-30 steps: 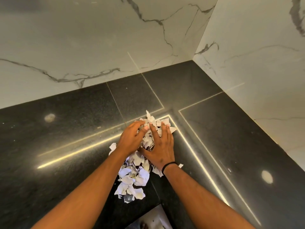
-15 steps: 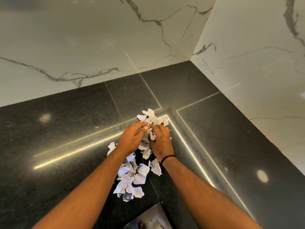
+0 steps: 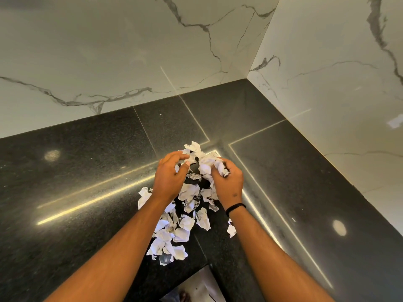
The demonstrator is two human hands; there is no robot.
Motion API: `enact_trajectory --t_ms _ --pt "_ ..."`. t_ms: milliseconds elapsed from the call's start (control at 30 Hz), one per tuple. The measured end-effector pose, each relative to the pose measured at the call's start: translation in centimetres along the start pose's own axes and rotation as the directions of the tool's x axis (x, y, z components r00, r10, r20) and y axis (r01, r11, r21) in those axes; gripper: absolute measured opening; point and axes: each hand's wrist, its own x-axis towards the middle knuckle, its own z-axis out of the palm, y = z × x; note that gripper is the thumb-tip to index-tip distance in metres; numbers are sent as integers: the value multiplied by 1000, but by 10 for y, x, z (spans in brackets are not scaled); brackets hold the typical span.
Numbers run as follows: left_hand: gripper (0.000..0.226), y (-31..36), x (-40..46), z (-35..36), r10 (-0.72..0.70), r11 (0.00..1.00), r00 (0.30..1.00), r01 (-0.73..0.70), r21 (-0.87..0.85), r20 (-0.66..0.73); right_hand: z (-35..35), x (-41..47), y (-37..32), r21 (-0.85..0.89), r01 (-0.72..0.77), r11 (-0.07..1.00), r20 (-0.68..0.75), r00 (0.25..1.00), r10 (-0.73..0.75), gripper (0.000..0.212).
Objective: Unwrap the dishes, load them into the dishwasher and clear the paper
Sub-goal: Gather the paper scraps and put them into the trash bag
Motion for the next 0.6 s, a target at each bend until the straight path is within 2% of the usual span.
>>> enact_trajectory --t_ms 67,133,200,300,400,500,600 --pt "30 1 10 5 -19 996 998 13 91 65 -7 2 -7 133 -77 988 -41 996 83 19" --pt "48 4 24 10 -63 977 987 30 210 148 -14 3 -11 311 -189 931 -61 974 218 17" --pt "73 6 38 17 -110 957 965 39 287 237 -20 3 -13 476 -301 826 -54 928 369 15" --pt "100 5 53 31 -127 927 923 -20 376 363 -32 5 -12 668 -438 601 4 810 586 16" --pt "102 2 59 48 -83 905 885 -125 406 458 -46 6 -3 717 -495 491 43 735 677 15" --pt "98 4 56 60 -9 903 859 -213 373 512 -57 4 3 725 -505 467 53 718 694 16" --pt "98 11 44 70 64 855 822 -338 394 566 -62 3 3 738 -506 446 69 714 697 17"
